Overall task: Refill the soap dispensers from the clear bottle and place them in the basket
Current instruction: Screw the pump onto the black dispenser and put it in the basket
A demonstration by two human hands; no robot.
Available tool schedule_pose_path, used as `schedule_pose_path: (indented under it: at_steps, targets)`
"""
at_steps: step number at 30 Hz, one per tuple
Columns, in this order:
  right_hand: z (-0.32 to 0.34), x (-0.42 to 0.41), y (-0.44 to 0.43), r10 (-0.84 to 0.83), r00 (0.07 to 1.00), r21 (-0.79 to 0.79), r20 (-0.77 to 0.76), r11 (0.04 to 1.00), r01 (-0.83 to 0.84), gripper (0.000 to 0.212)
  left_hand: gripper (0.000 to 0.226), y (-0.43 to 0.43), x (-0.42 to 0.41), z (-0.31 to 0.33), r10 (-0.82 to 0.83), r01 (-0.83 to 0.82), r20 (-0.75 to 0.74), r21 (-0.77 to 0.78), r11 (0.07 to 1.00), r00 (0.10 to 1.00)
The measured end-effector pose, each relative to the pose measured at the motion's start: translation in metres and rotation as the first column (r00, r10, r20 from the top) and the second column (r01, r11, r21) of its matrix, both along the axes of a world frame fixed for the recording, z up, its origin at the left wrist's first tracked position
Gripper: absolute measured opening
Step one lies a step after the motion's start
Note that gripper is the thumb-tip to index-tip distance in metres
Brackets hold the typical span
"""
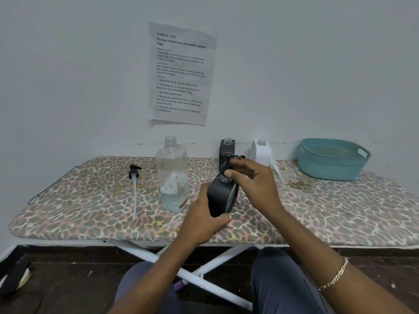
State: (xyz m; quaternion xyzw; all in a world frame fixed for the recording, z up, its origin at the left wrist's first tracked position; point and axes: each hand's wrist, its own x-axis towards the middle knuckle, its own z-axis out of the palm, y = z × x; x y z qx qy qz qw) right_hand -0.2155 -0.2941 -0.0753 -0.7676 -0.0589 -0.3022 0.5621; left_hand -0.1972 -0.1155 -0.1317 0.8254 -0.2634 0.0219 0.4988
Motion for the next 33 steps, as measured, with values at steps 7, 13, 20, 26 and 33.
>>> schedule_pose_path:
  at_steps: [7,13,20,26,33]
  targets:
    - [-0.009,0.003,-0.001,0.03,1.0,0.004,0.0,1.0,-0.03,0.032,0.07,0.001,0.0,0.002,0.004,-0.004,-0.008,0.008,1.0,1.0]
    - [-0.006,0.006,-0.002,0.103,0.992,-0.01,-0.075,0.995,-0.104,0.033,0.072,0.0,0.0,0.001,0.01,-0.01,-0.011,0.033,0.999,1.0]
    - [0.003,0.008,-0.006,0.037,0.985,-0.109,-0.171,0.992,-0.056,0.042,0.069,0.0,-0.002,0.003,0.009,-0.008,-0.003,0.052,0.999,1.0]
    - [0.015,0.003,-0.024,0.329,0.907,0.05,-0.261,0.943,-0.328,0.038,0.067,0.0,-0.002,0.004,0.002,-0.001,-0.005,0.042,0.999,1.0]
    - [0.006,0.007,-0.008,0.079,0.98,-0.055,-0.184,0.994,-0.09,0.035,0.067,0.001,-0.003,0.005,0.001,-0.001,-0.009,0.036,0.999,1.0]
